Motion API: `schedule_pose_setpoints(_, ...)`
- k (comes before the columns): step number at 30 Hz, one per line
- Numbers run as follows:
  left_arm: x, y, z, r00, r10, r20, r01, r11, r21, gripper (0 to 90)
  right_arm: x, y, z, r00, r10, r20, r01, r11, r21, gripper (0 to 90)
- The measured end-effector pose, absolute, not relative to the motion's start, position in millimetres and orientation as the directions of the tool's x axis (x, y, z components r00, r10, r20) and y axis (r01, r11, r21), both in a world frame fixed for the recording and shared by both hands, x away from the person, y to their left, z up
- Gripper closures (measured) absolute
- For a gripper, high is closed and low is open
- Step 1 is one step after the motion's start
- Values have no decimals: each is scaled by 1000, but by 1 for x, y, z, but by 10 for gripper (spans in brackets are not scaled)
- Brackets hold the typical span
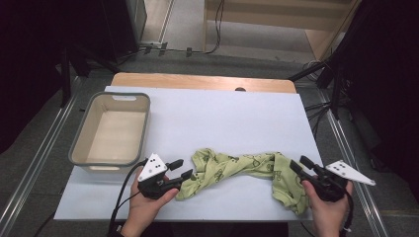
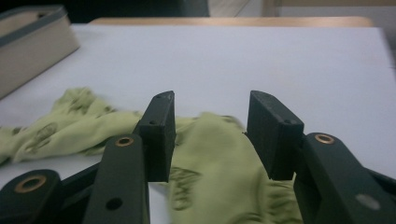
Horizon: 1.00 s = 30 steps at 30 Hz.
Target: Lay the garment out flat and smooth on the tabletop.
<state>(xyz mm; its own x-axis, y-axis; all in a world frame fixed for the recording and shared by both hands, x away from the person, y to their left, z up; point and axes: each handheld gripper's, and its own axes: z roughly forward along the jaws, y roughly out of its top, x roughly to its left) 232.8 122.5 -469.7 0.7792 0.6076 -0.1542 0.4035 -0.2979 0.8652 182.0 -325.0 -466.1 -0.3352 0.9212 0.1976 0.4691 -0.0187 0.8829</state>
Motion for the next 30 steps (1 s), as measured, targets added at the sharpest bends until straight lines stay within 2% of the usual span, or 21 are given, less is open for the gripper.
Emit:
schedule_pose_setpoints(5,229,109,-481,817,554,-161,409,-360,839,506,191,-283,-473,-428,889,165,494,77,866,480)
schedule_pose_setpoints(11,222,86,-497,840,533,-99,401,-489,775,510,197,-244,-482,-497,856,143,508,154,847,450)
schedule_pose_setpoints(14,221,81,-504,840,539,-53,398,-548,736,594,199,-233,-486,-519,845,131,510,183,841,441)
schedule_pose_setpoints(16,219,78,-506,844,535,-26,384,-570,726,712,199,-231,-489,-519,844,138,518,182,836,439)
schedule_pose_setpoints(19,218,80,-502,847,531,-28,375,-559,740,814,199,-230,-490,-526,838,147,521,180,835,435)
schedule_pose_setpoints(24,223,93,-483,838,534,-114,403,-464,789,826,198,-219,-490,-576,806,137,495,210,843,417)
schedule_pose_setpoints(26,226,98,-475,833,536,-140,410,-427,806,825,198,-211,-490,-613,771,174,498,206,842,400)
schedule_pose_setpoints(30,231,105,-462,830,528,-181,421,-379,824,825,201,-189,-491,-646,755,112,466,274,841,368)
